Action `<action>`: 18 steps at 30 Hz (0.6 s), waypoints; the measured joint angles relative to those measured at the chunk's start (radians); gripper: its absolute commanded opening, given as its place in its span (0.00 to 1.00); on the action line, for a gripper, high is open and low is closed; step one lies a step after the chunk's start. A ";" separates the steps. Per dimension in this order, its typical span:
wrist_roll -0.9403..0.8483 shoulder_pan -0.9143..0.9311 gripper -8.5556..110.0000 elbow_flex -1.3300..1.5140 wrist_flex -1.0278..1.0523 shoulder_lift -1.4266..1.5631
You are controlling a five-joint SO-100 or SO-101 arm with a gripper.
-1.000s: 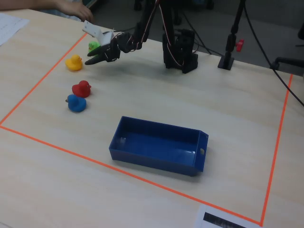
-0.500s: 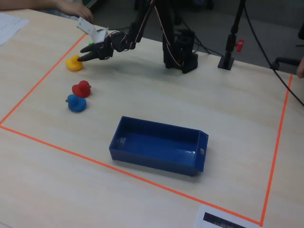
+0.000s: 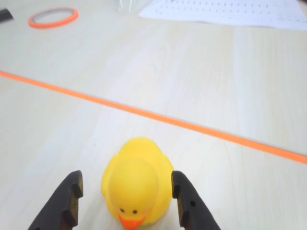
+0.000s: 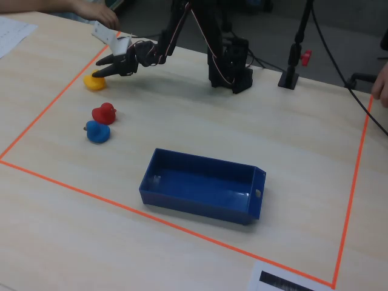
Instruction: Grasp yellow duck and put it into box.
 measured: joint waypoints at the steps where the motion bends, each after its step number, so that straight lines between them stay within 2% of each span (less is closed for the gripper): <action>1: -0.003 0.000 0.28 0.000 0.000 -0.006; 12: -0.008 0.000 0.27 -0.049 0.000 -0.064; 18: -0.060 0.000 0.18 -0.095 0.000 -0.095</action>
